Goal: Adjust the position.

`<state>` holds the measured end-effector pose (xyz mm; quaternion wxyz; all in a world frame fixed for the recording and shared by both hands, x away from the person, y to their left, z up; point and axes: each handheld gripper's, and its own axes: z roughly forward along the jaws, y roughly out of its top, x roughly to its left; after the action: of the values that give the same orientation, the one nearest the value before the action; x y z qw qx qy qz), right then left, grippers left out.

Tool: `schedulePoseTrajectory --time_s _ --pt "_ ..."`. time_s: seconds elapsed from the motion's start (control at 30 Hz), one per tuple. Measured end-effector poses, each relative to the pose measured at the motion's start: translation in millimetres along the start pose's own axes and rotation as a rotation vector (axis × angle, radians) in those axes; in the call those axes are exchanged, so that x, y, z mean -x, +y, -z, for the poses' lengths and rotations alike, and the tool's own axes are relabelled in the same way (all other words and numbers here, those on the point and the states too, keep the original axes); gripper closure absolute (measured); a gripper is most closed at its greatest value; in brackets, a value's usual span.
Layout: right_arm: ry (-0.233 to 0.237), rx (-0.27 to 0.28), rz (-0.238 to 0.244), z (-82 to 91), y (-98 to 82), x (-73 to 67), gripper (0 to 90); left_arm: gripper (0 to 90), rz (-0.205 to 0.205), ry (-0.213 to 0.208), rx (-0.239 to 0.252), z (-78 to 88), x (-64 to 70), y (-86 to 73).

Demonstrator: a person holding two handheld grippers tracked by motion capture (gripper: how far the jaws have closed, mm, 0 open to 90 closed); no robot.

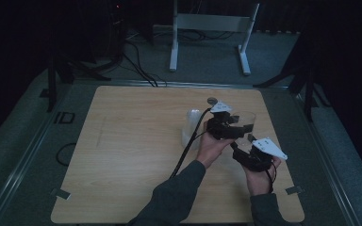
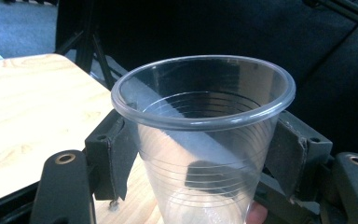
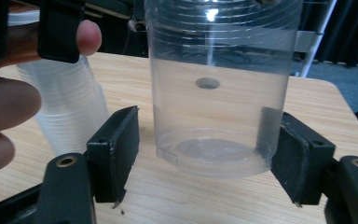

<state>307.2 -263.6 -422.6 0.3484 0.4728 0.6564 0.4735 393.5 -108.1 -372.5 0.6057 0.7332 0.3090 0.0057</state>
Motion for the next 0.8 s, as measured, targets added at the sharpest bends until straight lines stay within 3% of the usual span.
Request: schedulePoseTrajectory --time_s 0.47,0.57,0.8 --pt "0.038 -0.003 -0.022 -0.3 3.7 4.9 31.4 30.6 -0.150 0.068 -0.029 -1.6 14.0 -3.8" --pt "0.033 -0.001 -0.019 0.2 3.2 5.2 38.5 29.8 -0.145 0.069 -0.017 -1.5 15.9 -3.3" --pt "0.026 0.024 -0.021 2.8 3.3 5.7 40.8 26.8 -0.095 0.035 0.013 -1.0 15.2 -1.5"
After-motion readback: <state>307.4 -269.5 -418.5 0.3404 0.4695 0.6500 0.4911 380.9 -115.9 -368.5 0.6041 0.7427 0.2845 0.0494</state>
